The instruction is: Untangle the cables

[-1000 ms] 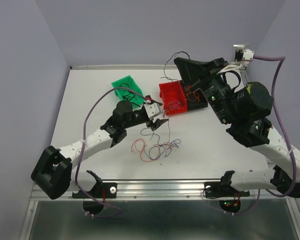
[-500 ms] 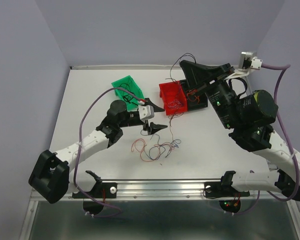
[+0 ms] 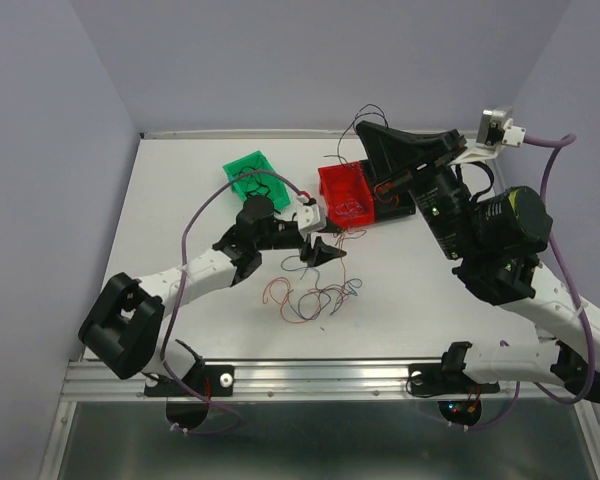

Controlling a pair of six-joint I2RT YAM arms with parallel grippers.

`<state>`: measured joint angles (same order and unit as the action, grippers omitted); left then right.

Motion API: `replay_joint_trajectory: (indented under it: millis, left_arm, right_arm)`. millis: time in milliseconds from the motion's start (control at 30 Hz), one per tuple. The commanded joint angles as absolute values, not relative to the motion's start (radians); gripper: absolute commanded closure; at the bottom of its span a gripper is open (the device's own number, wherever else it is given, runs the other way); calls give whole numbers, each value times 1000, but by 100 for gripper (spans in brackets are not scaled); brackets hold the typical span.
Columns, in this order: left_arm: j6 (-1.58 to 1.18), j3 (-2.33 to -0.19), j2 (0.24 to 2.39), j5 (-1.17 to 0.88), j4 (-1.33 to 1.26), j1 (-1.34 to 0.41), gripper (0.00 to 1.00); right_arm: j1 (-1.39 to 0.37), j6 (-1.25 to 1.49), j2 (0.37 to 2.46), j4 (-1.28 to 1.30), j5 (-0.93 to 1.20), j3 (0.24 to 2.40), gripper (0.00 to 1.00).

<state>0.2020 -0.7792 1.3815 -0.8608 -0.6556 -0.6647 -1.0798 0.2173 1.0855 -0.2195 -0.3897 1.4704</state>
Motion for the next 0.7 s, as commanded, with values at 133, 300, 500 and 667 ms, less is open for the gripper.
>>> replay_joint_trajectory:
  millis: [133,300,500,667]
  left_arm:
    - [296,-906,1472,-700,-554,-752,100]
    - [350,-951,1557,-464,-440,-752,100]
    - [385,-1014,1653,-325,-304,-750,100]
    - [402,-1008,1672,-265,-296,-742,100]
  right_arm:
    - [-1080,229,976,-348,-370,1345,99]
    - [-1080,225,891,-255,-388,1381,100]
    - [-1080,218,767,-242,-425,1341,100]
    - [-1080,235,775,-203,-391,1373,99]
